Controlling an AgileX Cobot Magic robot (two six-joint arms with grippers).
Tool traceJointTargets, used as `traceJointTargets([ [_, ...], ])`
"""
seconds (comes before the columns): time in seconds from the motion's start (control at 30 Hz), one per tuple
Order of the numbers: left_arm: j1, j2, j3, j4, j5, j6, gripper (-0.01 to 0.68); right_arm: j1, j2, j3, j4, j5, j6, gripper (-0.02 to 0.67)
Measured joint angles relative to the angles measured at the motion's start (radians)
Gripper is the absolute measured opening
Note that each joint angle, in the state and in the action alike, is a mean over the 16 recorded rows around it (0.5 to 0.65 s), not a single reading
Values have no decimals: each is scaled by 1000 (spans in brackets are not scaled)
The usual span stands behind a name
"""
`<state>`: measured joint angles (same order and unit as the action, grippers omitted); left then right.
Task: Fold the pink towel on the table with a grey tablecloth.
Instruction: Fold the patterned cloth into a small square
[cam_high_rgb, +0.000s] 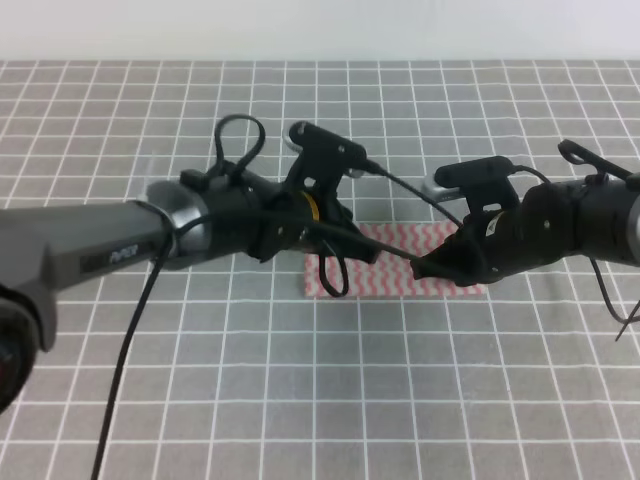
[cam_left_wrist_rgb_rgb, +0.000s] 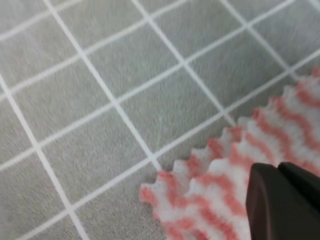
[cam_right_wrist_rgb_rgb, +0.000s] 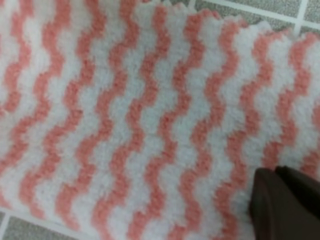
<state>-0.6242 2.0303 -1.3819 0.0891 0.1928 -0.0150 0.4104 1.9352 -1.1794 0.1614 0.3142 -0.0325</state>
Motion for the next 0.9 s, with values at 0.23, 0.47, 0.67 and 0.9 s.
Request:
traceJointTargets([
  [0.23, 21, 49, -1, 18, -4, 2, -1, 0, 1, 0, 0, 1, 0, -15],
  [0.47, 59, 72, -3, 60, -11, 2, -1, 0, 1, 0, -2, 2, 0, -15],
  [0.67, 84, 56, -3, 93, -19, 1, -1, 0, 1, 0, -5, 4, 0, -15],
  [0.9, 93, -8, -1, 83, 3, -1, -1, 0, -10, 0, -8, 6, -2, -16],
])
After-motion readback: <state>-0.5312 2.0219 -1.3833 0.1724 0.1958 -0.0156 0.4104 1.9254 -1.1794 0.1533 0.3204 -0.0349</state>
